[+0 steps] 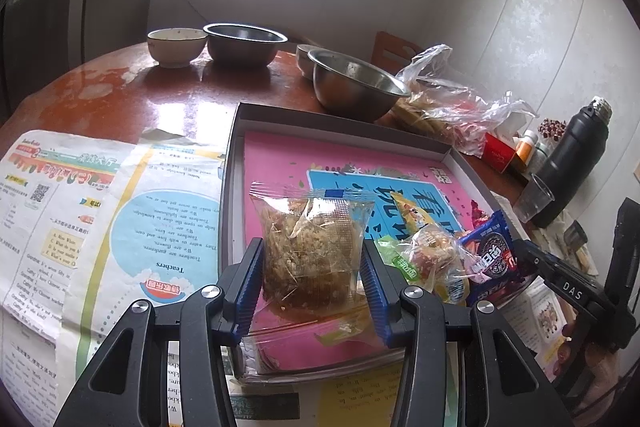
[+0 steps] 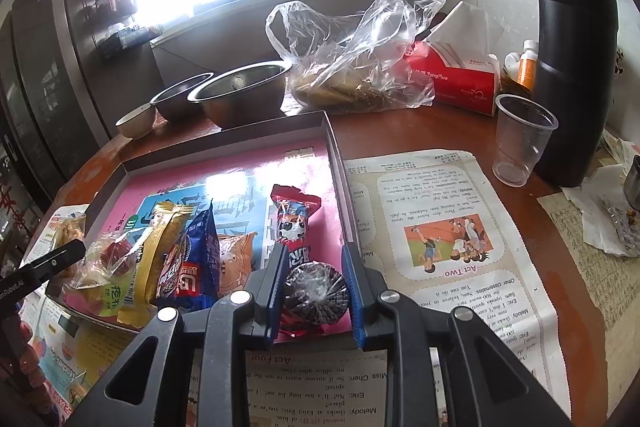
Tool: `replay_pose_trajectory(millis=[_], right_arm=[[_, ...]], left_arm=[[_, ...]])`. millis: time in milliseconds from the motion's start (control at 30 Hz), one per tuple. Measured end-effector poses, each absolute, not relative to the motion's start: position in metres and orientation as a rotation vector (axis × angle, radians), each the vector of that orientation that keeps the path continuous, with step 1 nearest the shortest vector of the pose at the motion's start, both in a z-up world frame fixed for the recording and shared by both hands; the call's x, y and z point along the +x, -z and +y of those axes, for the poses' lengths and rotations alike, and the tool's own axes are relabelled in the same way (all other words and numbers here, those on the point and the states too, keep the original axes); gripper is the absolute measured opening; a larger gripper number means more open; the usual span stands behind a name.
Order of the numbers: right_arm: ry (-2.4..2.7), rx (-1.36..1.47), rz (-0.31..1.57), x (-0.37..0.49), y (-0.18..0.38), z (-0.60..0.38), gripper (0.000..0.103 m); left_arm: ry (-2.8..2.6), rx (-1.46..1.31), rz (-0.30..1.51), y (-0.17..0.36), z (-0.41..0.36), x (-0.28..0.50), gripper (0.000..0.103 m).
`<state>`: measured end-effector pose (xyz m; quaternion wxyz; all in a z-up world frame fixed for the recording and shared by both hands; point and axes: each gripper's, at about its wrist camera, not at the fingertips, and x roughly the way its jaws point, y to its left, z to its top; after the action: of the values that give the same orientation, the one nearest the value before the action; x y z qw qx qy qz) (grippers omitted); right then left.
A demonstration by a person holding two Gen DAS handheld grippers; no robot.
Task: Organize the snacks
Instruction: 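Lower and release the pastry in the tray with the left gripper while the right gripper releases the chocolate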
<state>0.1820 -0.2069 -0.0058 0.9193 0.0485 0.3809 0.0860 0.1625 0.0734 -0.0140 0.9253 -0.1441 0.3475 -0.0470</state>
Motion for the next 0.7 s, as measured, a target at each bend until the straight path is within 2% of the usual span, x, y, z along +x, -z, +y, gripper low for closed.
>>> replay_pose_trajectory(millis=[700], right_arm=[[-0.172, 0.119, 0.781, 0.1775, 0.0021, -0.2091, 0.032]], left_arm=[[0.107, -0.289, 0.704, 0.0143, 0.0703, 0.162, 0.057]])
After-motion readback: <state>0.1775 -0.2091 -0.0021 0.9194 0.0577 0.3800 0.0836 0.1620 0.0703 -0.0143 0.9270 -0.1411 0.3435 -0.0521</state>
